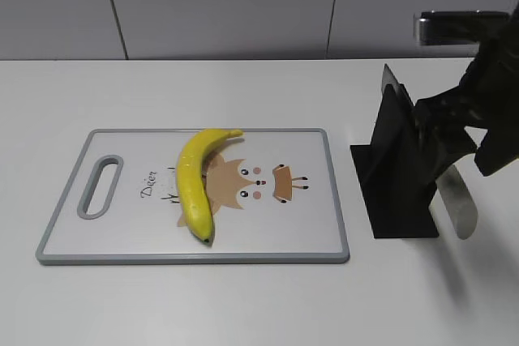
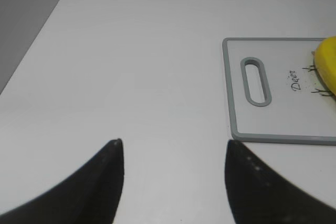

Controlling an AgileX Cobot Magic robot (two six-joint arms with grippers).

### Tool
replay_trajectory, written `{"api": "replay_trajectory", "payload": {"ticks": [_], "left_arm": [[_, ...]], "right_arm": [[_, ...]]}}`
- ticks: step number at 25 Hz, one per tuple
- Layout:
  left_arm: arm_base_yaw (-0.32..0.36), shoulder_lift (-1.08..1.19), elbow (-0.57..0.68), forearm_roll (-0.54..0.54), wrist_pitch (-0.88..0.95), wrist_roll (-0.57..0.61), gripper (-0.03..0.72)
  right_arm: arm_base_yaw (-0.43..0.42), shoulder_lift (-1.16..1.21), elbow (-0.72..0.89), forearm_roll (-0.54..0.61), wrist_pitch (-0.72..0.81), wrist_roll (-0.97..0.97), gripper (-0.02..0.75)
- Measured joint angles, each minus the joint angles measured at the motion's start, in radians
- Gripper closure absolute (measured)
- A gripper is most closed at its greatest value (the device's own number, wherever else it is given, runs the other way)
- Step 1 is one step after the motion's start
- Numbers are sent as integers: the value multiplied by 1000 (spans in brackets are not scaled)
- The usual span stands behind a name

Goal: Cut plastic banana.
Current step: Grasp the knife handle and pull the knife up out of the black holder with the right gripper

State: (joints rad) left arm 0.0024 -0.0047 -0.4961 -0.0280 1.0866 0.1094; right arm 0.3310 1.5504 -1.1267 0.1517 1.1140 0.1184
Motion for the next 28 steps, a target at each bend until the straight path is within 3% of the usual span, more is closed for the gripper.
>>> {"api": "replay_trajectory", "payload": {"ticks": [12,15,19,28], "left_arm": [[0,0,0,0,0,0,98],[0,0,0,0,0,0,98],[0,0,0,0,0,0,98],[0,0,0,-2,0,0,100]], "right_arm": [[0,138,0,-7,-3,7,230],[0,143,0,-7,-13,7,330],[0,143,0,3,-21,20,538],[-1,78,-3,-5,-19,41,549]]}}
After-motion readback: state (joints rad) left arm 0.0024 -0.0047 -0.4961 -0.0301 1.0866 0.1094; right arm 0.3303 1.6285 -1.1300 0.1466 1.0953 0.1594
